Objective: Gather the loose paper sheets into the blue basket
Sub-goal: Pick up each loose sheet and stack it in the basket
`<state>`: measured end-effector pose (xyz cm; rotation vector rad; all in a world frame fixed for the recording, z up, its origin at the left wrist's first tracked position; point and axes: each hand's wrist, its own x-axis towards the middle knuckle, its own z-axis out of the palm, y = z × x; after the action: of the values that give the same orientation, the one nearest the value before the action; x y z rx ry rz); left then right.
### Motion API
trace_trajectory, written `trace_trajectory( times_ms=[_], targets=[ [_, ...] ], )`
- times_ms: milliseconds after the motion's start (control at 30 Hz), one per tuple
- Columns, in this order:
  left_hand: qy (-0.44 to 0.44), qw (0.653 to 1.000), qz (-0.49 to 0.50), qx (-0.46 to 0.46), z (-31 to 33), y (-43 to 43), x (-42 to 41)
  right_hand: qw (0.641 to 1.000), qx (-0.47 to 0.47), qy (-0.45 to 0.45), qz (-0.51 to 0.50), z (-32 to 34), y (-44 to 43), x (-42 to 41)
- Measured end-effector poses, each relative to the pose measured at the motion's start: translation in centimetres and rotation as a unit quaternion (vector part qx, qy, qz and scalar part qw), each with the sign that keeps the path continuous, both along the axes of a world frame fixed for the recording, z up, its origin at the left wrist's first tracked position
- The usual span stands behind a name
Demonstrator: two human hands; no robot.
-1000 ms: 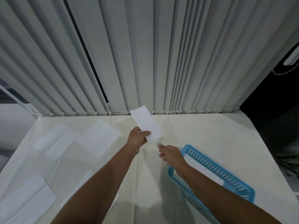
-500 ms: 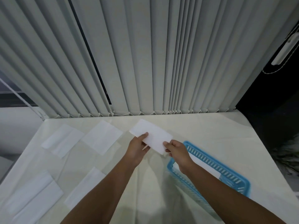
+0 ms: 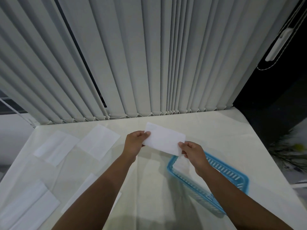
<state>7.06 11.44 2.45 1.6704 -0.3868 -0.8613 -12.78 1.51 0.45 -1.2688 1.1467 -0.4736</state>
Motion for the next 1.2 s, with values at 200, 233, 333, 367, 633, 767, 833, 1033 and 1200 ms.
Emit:
trace_trajectory(
  times_ms=[200, 233, 333, 367, 633, 767, 833, 1033, 1200],
  targets=[
    [0.005, 1.0, -0.011, -0.001, -0.3, -1.5, -1.2, 0.998, -0.03, 0.015, -0.045, -0.2, 0.3, -1.6],
    [0.002, 1.0, -0.018, 0.001, -0.4, -1.8, -1.5, 0.998, -0.036, 0.022, -0.054, -0.4, 0.4, -1.9],
    [-0.03, 0.998, -0.045, 0.019, -1.1, -2.5, -2.4, 0.995, -0.05, 0.042, -0.079, -0.8, 0.7, -2.9],
    [-0.04, 0.997, -0.055, 0.027, -1.4, -2.8, -2.7, 0.994, -0.051, 0.048, -0.087, -0.8, 0.8, -3.3],
    [-0.14, 0.975, -0.145, 0.092, -3.0, -4.7, -5.5, 0.984, -0.076, 0.087, -0.139, -1.4, 1.6, -7.0],
    [-0.223, 0.945, -0.198, 0.134, -3.6, -5.8, -7.3, 0.987, -0.016, 0.041, -0.152, -0.7, 2.1, -8.3],
    [-0.273, 0.925, -0.213, 0.156, -3.7, -6.2, -8.2, 0.985, 0.017, 0.015, -0.168, -0.4, 2.3, -9.0],
    [-0.304, 0.912, -0.223, 0.162, -4.8, -6.3, -9.9, 0.983, 0.068, 0.041, -0.164, -1.3, 2.9, -11.0],
    [-0.352, 0.884, -0.24, 0.193, -5.5, -6.1, -10.2, 0.977, 0.072, 0.04, -0.197, -2.0, 3.2, -11.9]
  ],
)
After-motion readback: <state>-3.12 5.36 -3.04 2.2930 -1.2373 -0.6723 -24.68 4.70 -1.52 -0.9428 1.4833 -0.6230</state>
